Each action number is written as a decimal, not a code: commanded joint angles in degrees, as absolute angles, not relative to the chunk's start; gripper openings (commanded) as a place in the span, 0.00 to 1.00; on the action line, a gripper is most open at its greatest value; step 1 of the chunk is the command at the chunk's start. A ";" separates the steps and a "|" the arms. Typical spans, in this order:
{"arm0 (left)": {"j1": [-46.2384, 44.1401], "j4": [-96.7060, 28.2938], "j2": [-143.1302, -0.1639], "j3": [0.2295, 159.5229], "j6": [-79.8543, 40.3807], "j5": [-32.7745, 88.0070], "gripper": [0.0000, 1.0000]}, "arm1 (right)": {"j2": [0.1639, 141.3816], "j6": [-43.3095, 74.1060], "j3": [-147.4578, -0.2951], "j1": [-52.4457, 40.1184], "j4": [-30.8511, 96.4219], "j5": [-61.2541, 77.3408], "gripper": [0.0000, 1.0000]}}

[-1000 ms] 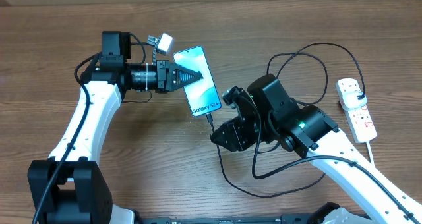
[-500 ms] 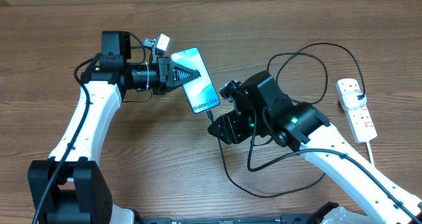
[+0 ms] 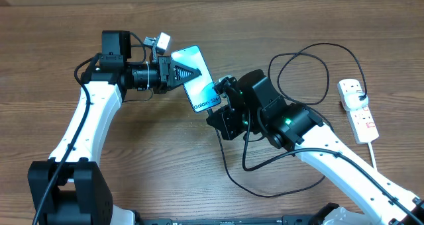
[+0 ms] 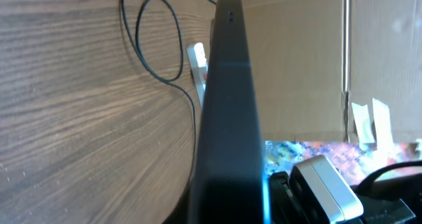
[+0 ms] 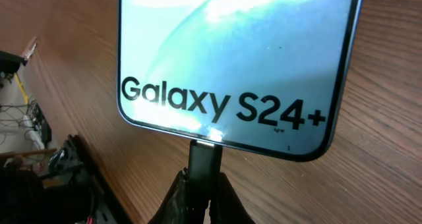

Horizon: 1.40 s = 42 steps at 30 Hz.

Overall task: Plug charger to phone and switch on socket
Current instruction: 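Push the USB-C plug up into the phone's port, then lower the phone flat onto the table with the left gripper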

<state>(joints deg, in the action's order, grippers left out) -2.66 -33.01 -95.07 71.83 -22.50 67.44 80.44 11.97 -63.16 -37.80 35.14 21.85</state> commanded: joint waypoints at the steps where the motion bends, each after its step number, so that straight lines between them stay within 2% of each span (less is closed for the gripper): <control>1: -5.89 -33.89 -95.35 72.36 -17.32 73.76 0.04 | 80.49 13.58 -64.14 -37.82 29.10 18.02 0.04; 15: -6.79 -39.51 -95.35 72.36 -8.88 76.58 0.04 | 80.44 13.69 -66.06 -37.80 23.79 17.78 0.04; 32: -6.79 -40.53 -95.35 72.36 -8.14 76.47 0.04 | 79.37 13.72 -68.29 -37.71 24.21 15.22 0.05; 34: -6.79 -40.51 -95.35 72.36 -8.14 75.44 0.04 | 78.83 13.72 -68.29 -37.71 26.59 15.22 0.12; 37: -6.79 -40.49 -95.35 72.36 -9.85 69.93 0.04 | 78.08 13.72 -68.29 -37.71 32.05 15.25 0.33; 41: -7.27 -40.42 -95.35 72.36 -14.98 60.69 0.04 | 76.73 13.72 -68.29 -37.69 37.36 15.25 0.47; 42: -7.73 -40.42 -95.35 72.36 -15.33 58.76 0.04 | 76.14 13.69 -68.29 -37.69 38.26 15.22 0.57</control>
<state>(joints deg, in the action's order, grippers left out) -6.17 -40.29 -95.29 72.86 -11.86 63.88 78.70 14.15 -65.73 -38.28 37.52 17.19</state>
